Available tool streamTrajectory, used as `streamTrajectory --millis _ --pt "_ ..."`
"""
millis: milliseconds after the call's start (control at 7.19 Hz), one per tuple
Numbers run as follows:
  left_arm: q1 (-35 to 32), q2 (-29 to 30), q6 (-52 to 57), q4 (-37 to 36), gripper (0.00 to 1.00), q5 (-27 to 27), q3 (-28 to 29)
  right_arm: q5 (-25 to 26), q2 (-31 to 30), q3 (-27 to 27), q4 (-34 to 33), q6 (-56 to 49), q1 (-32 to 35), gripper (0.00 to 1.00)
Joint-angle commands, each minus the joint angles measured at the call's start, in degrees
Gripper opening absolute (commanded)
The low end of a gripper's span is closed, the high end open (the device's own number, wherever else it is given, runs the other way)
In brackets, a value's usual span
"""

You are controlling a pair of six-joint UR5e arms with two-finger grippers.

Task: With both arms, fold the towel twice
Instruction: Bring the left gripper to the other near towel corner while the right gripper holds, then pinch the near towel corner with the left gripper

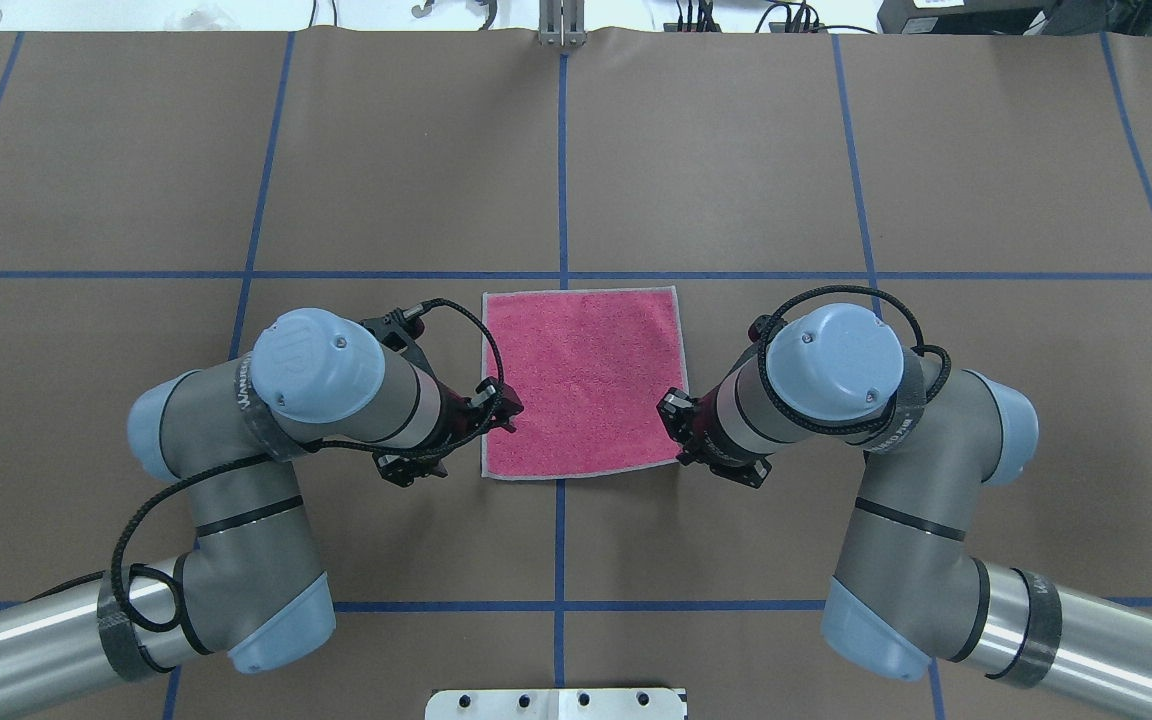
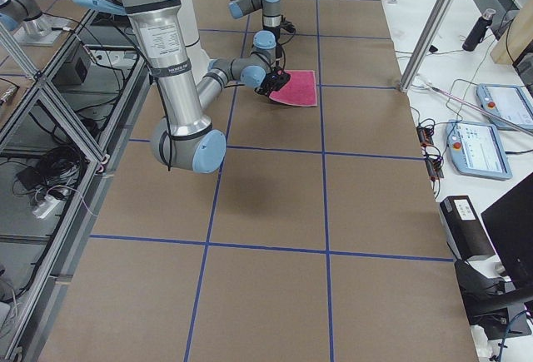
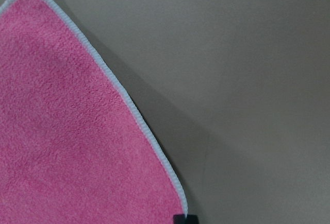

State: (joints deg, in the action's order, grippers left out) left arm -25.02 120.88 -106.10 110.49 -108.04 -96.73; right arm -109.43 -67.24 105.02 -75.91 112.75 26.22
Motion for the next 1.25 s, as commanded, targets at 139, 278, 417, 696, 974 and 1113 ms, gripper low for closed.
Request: streamTrajectory --millis 139,278,417,696,974,1113 --pt "1.5 1.2 -0.2 0.0 0.85 0.4 1.6 -0.2 0.0 0.0 0.1 -0.1 0.1 0.00" --pt "1.6 1.1 -0.2 0.0 0.82 0.4 1.7 -0.1 0.0 0.1 0.2 -0.1 0.0 0.00" --pt "1.7 1.1 -0.2 0.0 0.77 0.4 2.0 -0.1 0.1 0.1 0.2 -0.1 0.0 0.00" --pt "1.7 1.1 -0.2 0.0 0.61 0.4 2.2 -0.1 0.1 0.1 0.2 -0.1 0.0 0.00" --pt "2.0 1.1 -0.2 0.0 0.49 0.4 2.3 -0.1 0.1 0.1 0.2 -0.1 0.0 0.00" --pt "2.0 1.1 -0.2 0.0 0.37 0.4 2.3 -0.1 0.2 0.1 0.2 -0.1 0.0 0.00"
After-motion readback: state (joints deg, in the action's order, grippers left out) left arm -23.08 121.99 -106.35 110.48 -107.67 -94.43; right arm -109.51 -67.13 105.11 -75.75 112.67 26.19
